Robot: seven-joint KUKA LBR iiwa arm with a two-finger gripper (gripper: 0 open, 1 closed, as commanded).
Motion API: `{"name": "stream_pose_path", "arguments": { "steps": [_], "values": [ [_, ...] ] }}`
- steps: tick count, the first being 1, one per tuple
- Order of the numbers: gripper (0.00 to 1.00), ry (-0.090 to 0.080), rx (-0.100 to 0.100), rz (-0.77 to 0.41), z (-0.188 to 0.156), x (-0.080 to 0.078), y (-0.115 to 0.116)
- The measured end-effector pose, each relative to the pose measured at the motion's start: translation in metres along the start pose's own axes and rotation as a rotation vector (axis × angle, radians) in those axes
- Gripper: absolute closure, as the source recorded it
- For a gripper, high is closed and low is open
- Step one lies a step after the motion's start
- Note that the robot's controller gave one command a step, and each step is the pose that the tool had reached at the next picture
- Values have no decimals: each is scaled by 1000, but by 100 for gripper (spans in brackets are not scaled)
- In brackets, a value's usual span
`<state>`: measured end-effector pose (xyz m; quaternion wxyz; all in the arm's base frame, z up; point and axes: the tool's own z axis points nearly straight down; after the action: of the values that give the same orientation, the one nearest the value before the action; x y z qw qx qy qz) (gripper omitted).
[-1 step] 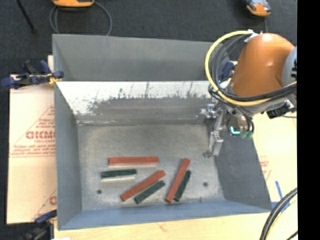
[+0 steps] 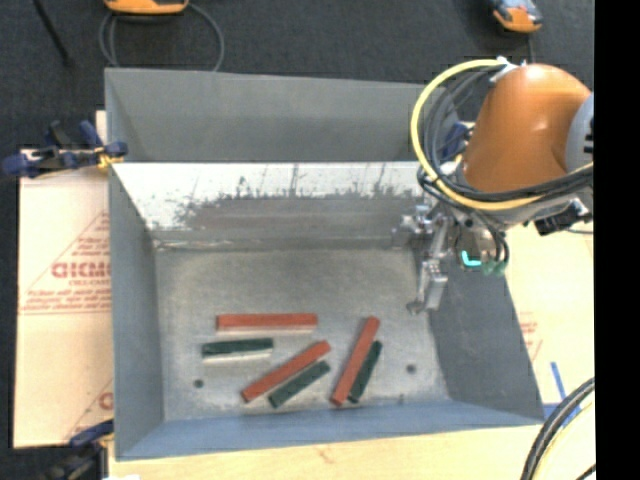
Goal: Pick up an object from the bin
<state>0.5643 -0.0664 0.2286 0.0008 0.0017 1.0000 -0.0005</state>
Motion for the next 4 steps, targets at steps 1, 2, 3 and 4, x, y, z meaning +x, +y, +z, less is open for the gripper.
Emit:
{"name": "stream_pose_path", "arguments": {
  "steps": [1,2,3,4],
  "values": [
    [0,-2,1,-158,-3,6,14],
    [0,-2,-3,-436,-29,16,2],
    [0,-5,6,-637,-36,32,-17],
    [0,-3,0,-928,-30,12,-3]
  ]
}}
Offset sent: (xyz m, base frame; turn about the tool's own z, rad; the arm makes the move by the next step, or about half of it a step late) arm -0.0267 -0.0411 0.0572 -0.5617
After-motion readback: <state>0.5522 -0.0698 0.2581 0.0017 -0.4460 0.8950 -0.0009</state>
